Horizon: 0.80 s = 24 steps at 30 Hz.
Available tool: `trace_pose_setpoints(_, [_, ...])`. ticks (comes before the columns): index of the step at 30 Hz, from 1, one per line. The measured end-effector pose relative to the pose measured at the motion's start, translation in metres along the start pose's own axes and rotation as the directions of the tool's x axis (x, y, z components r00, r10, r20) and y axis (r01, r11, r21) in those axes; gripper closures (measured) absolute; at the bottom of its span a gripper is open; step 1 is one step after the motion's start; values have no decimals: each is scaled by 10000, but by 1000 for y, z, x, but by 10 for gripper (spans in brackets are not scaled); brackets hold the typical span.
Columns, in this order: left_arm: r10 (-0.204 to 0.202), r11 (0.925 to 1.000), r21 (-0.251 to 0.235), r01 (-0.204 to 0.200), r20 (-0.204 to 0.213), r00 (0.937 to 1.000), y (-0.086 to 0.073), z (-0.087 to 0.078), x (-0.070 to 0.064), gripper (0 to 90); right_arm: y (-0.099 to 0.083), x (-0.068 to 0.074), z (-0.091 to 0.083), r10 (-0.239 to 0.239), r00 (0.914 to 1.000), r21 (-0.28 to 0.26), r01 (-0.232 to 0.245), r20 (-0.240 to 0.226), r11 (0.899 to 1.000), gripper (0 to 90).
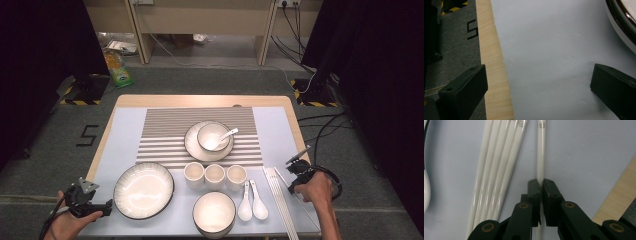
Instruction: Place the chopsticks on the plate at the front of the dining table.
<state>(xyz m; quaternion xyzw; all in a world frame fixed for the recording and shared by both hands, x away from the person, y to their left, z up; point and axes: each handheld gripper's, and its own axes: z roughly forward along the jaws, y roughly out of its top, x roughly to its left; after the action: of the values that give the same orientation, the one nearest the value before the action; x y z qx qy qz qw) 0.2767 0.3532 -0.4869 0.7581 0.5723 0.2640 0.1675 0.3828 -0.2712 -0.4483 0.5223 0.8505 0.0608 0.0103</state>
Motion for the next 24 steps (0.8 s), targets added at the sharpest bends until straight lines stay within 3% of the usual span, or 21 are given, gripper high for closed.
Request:
trace_pose_setpoints(13, [139, 9999, 51, -140, 241, 9996, 2, 0, 2, 10, -5, -11, -26, 24, 9992, -1074, -66, -389, 9942, 847])
trace_pose_setpoints(16, [176, 9998, 29, -178, 445, 9989, 2, -1, 3, 62, -4, -11, -30, -6, 9992, -1230, -45, -412, 9924, 847])
trace_pose_setpoints(18, [182, 9998, -15, -181, 806, 9966, 4, -2, 5, 107, -2, -11, -38, -133, 9989, -1494, 64, -453, 9888, 847])
trace_pose_setpoints(20, [173, 9998, -95, -166, 808, 9966, 4, -2, 5, 156, 0, -10, -41, -158, 9988, -1603, 81, -466, 9870, 847])
trace_pose_setpoints(24, [237, 9996, -197, -224, 653, 9976, 8, -2, 6, 158, 6, -8, -56, -272, 9983, -2156, 153, -523, 9764, 847])
